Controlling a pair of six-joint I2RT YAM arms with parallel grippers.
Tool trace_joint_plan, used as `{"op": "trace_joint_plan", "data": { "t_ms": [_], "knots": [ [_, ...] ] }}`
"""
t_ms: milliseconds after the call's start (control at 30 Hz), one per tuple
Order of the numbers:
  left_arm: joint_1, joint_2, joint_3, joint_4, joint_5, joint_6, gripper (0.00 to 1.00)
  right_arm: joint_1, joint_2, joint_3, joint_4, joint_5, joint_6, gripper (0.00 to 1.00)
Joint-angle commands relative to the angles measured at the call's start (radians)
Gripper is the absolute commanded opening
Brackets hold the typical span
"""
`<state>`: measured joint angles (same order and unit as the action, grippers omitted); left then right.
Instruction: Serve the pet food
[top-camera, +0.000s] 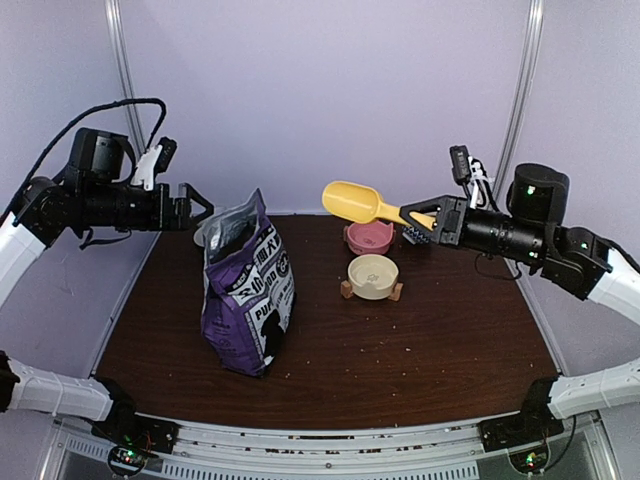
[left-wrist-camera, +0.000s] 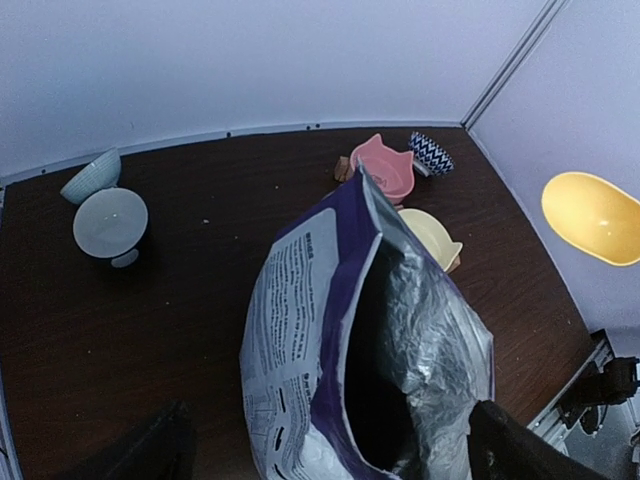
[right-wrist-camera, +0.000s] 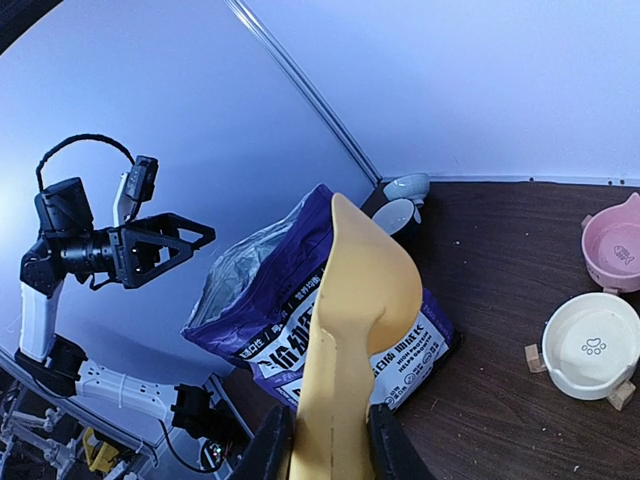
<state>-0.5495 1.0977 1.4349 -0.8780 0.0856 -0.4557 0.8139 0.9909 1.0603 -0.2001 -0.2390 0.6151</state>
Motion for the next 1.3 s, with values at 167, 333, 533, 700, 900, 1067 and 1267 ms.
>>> {"op": "trace_joint_plan", "data": {
  "t_ms": [167,333,533,700,900,1067,1267],
  "knots": [
    [0.039,0.124,0.09,-0.038,0.082,0.039,0.82,0.039,0.093,0.171,-0.142,0.051,-0.081,0.0],
    [0.04,0.18,0.127,-0.074,0.113,0.06,0.65,0.044,0.104,0.184,-0.152,0.064,-0.095,0.0],
    [0.04,0.225,0.142,-0.126,0.102,0.09,0.38,0.048,0.113,0.193,-0.155,0.051,-0.104,0.0],
    [0.039,0.211,0.138,-0.139,0.053,0.089,0.0,0.061,0.13,0.224,-0.185,0.059,-0.119,0.0],
    [0.046,0.142,0.194,-0.145,-0.079,0.088,0.0,0.084,0.156,0.24,-0.165,0.062,-0.115,0.0],
    [0.073,0.113,0.338,-0.173,-0.181,0.133,0.0,0.101,0.175,0.237,-0.151,0.071,-0.112,0.0],
    [0.071,0.103,0.379,-0.095,0.027,0.21,0.0,0.107,0.163,0.222,-0.156,0.09,-0.113,0.0]
  ]
}}
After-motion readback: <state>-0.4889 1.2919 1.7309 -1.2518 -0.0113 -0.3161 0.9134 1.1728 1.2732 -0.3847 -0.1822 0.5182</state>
